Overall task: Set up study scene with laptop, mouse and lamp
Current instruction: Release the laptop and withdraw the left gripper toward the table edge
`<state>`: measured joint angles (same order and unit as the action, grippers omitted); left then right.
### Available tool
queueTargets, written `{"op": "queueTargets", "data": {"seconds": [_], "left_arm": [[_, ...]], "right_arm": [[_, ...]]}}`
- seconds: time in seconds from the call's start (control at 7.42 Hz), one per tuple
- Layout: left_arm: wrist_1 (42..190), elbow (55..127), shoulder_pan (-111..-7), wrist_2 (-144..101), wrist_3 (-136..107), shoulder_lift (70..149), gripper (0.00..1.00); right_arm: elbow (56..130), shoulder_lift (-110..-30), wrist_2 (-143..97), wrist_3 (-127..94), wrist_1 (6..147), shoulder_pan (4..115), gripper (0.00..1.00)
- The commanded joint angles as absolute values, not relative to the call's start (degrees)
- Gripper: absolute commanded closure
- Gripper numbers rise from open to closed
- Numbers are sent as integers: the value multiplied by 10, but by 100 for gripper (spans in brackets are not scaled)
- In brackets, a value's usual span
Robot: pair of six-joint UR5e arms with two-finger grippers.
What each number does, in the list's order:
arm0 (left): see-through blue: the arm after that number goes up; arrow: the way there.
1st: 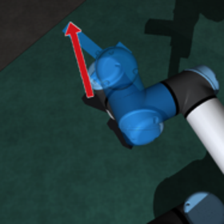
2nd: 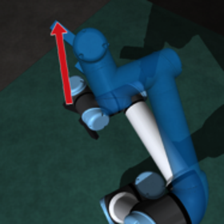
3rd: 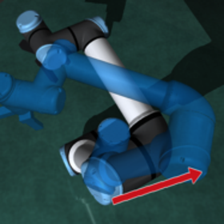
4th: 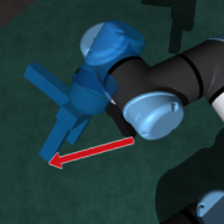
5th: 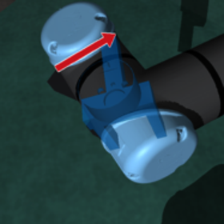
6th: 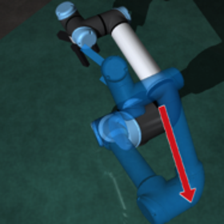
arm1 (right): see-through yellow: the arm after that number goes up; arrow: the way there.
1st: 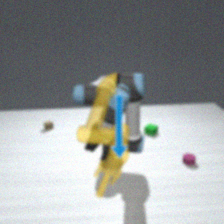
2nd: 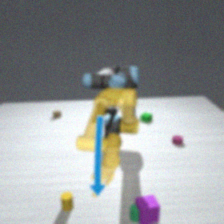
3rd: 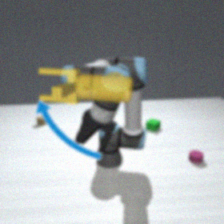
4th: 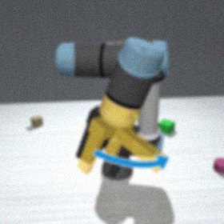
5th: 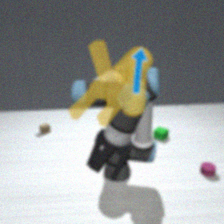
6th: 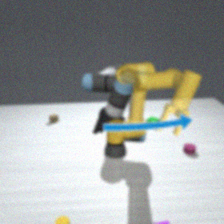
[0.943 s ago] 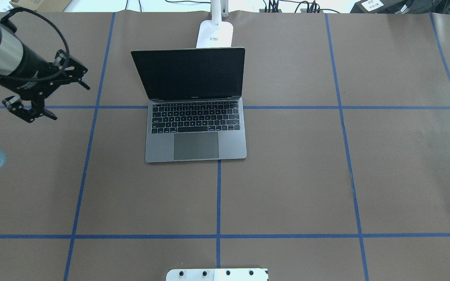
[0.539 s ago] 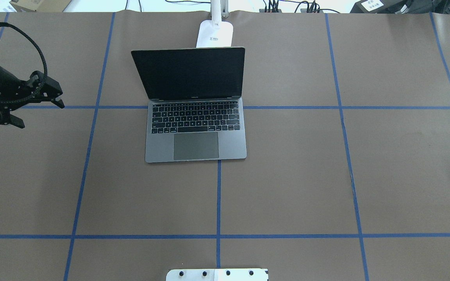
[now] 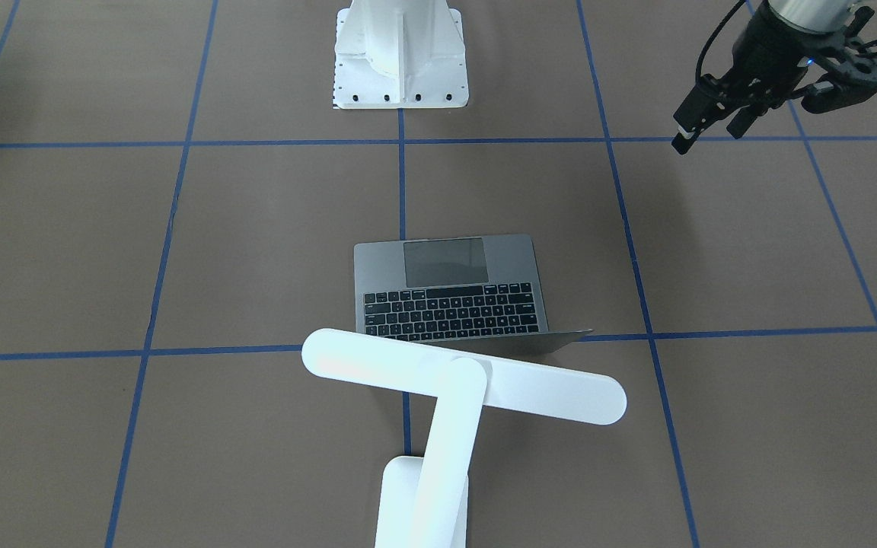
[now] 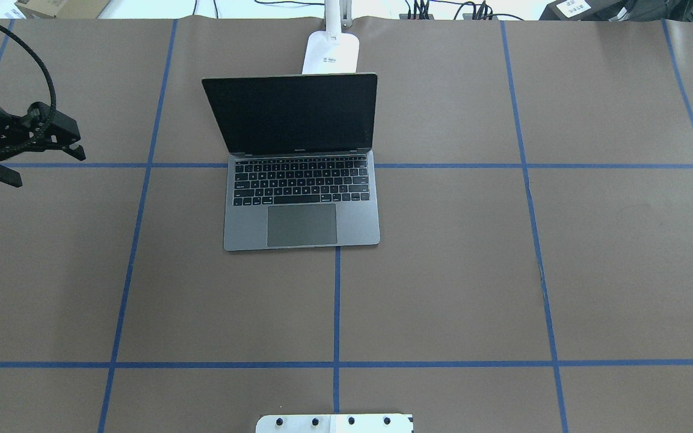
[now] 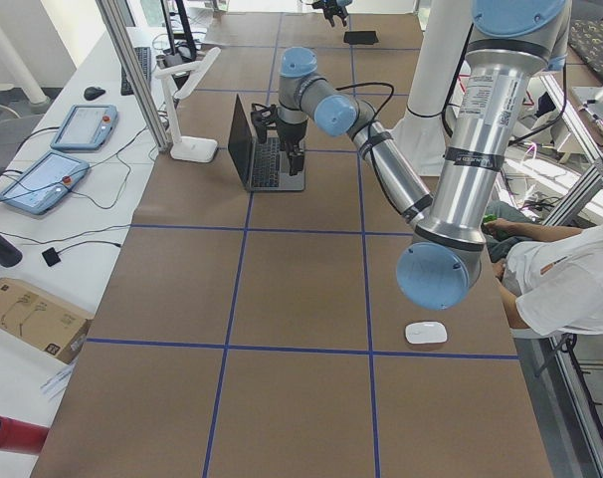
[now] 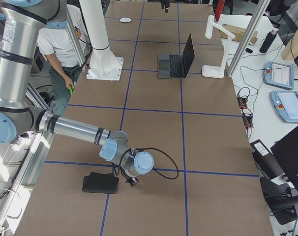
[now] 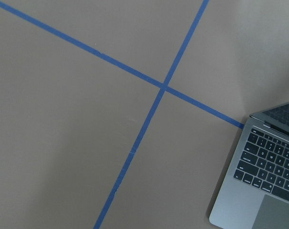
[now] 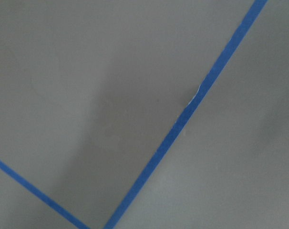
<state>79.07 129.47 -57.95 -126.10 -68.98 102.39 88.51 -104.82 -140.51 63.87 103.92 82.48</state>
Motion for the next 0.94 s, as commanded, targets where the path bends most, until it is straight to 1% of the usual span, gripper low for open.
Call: {"op": "queueTargets", "data": {"seconds": [0.0, 0.13, 0.27, 0.81], "left_arm": [[786, 1319, -585, -1267, -688, 1023, 0], [772, 1329, -590, -1267, -688, 1024, 0], [768, 1335, -593, -1267, -688, 1025, 0], [768, 1345, -596, -1267, -689, 1025, 0]], "right_arm": [[820, -1013, -1407, 719, 1101, 795, 5], [783, -985, -1408, 742, 1112, 795, 6], [777, -975, -1409, 741, 1114, 795, 6], [752, -983, -1408, 743, 1114, 793, 11]]}}
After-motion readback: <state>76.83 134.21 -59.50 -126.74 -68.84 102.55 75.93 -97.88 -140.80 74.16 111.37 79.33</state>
